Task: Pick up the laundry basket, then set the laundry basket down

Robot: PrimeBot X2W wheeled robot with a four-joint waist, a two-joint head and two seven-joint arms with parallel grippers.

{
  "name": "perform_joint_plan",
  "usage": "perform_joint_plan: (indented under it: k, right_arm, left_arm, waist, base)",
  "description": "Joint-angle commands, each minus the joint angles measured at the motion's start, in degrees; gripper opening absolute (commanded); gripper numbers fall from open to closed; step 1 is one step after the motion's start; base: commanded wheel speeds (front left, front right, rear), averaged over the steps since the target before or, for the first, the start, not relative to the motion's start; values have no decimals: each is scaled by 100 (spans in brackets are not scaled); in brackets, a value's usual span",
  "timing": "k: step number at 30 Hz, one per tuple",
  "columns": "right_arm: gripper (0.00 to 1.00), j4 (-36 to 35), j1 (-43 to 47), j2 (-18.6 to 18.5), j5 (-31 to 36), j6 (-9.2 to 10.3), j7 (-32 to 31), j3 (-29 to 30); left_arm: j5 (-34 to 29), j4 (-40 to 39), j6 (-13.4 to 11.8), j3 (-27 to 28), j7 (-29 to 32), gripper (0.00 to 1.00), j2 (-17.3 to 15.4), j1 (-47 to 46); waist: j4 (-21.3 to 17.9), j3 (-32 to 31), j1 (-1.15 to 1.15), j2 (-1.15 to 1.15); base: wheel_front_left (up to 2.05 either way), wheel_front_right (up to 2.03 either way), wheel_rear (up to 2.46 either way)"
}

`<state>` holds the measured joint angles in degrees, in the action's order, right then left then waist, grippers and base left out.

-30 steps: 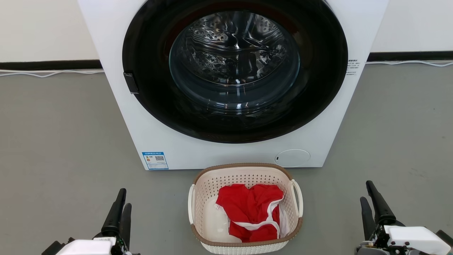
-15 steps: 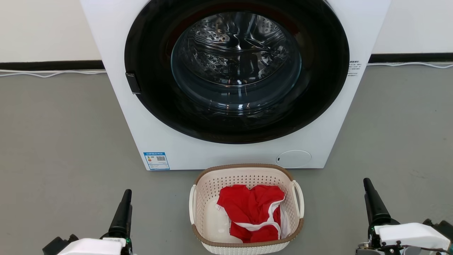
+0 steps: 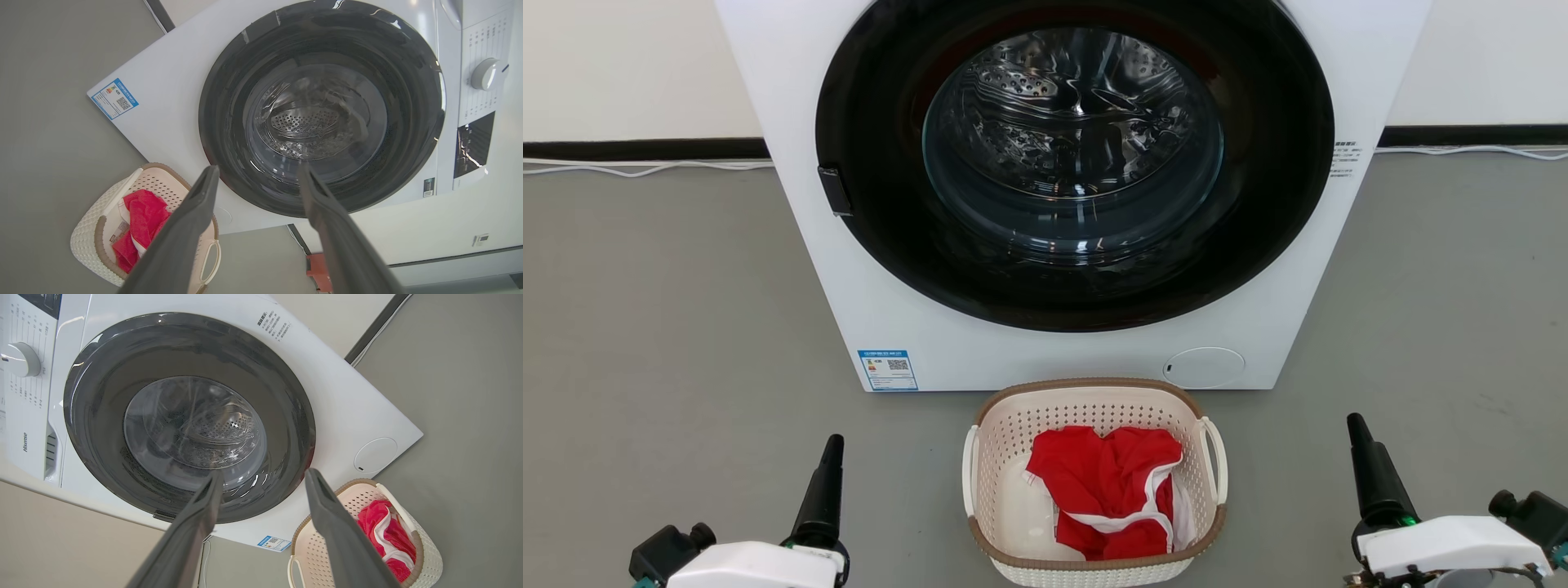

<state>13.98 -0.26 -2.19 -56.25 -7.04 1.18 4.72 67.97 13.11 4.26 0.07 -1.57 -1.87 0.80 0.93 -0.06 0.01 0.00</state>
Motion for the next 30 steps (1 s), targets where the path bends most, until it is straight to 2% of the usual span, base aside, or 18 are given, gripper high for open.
perform_joint_plan:
  k: [1, 9, 30]
  right_arm:
    - [100, -185, -147, -48, 277, -19, 101, -84]
    - [100, -153, -171, -50, 1084, -22, 235, -110]
    - [100, -22, -127, -56, 2577, -29, 572, -146]
  left_arm:
    - [-229, -194, -17, 44, -64, 100, -53, -78]
    - [-1022, -219, 5, 13, -198, 100, -58, -58]
    - [-2405, -388, -23, -76, -534, 100, -70, 46]
  waist:
    - [5, 2, -1, 0]
    - [47, -3, -1, 0]
    - [82, -15, -1, 0]
  base:
    - [0, 0, 0]
    - [0, 0, 0]
    - [0, 0, 0]
